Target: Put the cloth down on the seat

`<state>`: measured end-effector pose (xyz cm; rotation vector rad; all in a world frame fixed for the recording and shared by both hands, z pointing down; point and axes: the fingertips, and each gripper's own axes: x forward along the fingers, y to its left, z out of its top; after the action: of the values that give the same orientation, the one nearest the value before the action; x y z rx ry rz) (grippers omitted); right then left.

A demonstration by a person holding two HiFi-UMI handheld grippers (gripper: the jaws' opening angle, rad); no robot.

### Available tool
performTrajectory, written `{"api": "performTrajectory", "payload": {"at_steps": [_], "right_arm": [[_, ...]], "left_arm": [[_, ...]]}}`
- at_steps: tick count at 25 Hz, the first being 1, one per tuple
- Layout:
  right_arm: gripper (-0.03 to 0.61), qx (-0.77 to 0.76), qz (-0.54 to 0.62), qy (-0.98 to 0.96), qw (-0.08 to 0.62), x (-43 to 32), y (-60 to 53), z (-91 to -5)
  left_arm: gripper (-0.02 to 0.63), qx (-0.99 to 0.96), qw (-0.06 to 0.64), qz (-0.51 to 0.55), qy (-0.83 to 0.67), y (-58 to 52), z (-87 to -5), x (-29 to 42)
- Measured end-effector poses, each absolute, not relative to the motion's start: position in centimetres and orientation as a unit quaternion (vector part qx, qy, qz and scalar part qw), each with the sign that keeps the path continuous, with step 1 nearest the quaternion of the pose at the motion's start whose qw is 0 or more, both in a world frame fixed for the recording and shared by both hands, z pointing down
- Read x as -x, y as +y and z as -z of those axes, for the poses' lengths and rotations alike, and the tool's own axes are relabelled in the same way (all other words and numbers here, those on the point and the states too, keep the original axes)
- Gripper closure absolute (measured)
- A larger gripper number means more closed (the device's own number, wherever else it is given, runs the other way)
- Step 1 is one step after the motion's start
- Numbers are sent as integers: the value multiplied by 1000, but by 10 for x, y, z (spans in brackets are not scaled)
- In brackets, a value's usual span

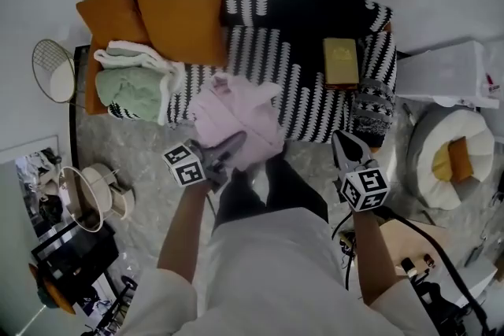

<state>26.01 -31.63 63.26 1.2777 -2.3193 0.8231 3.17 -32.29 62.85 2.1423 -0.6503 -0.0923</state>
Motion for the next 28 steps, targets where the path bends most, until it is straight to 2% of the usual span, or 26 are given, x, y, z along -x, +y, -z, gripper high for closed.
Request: {"api": "performTrajectory", "payload": {"at_steps": [15,28], "right_arm": [[575,-444,-369,-795,185,-263,-354,-732],[575,-439,-413,-772,202,-281,-373,-817]], "left_arm": [[466,-825,484,-73,-281,-412,-797,-78],[456,-729,549,-167,-373,-492,-965,-92]]}}
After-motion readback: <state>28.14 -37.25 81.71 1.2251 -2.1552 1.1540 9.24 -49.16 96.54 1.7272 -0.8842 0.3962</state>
